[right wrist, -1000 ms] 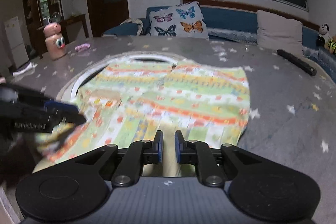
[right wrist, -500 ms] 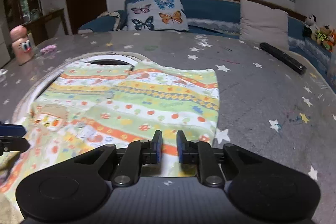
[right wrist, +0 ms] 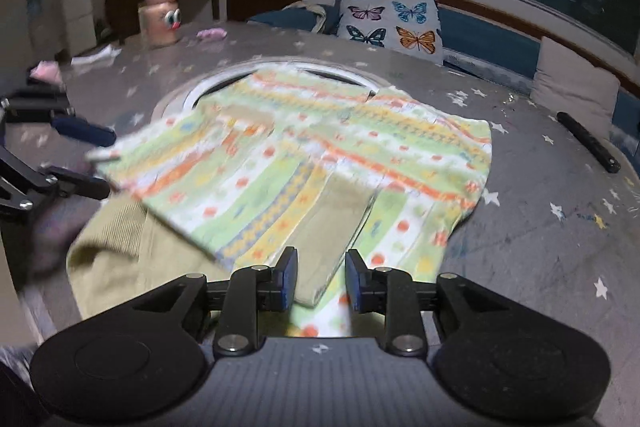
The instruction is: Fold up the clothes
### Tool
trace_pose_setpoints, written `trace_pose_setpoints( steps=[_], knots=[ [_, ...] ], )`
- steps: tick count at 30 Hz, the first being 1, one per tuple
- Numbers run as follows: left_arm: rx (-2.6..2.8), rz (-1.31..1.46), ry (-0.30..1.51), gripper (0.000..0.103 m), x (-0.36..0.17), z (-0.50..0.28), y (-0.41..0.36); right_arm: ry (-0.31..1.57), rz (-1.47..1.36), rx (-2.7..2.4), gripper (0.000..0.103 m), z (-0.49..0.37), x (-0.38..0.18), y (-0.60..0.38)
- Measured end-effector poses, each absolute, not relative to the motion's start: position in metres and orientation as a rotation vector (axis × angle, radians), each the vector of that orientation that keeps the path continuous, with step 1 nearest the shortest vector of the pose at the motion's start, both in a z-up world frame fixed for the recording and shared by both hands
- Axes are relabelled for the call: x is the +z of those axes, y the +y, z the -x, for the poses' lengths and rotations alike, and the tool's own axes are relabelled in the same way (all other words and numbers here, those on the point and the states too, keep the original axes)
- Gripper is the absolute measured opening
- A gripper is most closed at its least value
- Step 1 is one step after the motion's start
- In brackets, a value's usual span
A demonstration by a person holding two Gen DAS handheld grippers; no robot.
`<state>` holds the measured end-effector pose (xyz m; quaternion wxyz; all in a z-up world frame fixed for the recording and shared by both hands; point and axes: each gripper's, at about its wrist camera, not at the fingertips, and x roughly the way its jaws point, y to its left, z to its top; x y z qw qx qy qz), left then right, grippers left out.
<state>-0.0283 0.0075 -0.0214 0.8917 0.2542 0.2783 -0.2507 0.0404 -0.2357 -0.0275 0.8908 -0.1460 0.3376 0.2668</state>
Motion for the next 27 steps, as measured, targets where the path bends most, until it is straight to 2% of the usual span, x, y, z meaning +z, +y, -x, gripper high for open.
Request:
trace_pose_setpoints(
  steps=[5, 7, 11, 12, 14, 16, 18, 22, 27],
  knots=[
    [-0.583, -0.657, 0.497, 0.054, -0.032, 0.045, -0.008, 0.684, 0.318, 0.558, 0.026, -0.028, -0.019, -0.238],
    [-0.6, -0.659, 0.476, 0.055, -0.035, 0.043, -0.016, 0.677, 0.329, 0.555, 0.034, -0.022, -0.017, -0.239],
    [-0.643, -0.641, 0.451, 0.053, -0.041, 0.036, -0.032, 0.661, 0.369, 0.552, 0.038, -0.011, -0.014, -0.241],
    [-0.648, -0.637, 0.447, 0.052, -0.041, 0.034, -0.034, 0.657, 0.381, 0.553, 0.042, -0.008, -0.014, -0.241],
    [-0.662, -0.6, 0.455, 0.04, -0.04, 0.027, -0.035, 0.648, 0.411, 0.559, 0.045, -0.001, -0.014, -0.243],
    [-0.669, -0.546, 0.466, 0.023, -0.037, 0.02, -0.032, 0.642, 0.453, 0.567, 0.048, 0.006, -0.015, -0.243],
    [-0.657, -0.486, 0.473, 0.014, -0.032, 0.013, -0.028, 0.632, 0.501, 0.583, 0.051, 0.013, -0.018, -0.241],
    [-0.627, -0.336, 0.504, 0.01, -0.017, -0.008, -0.018, 0.592, 0.589, 0.621, 0.056, 0.023, -0.025, -0.234],
    [-0.616, -0.233, 0.531, 0.009, -0.003, -0.026, -0.01, 0.509, 0.65, 0.661, 0.057, 0.023, -0.031, -0.215]
  ],
)
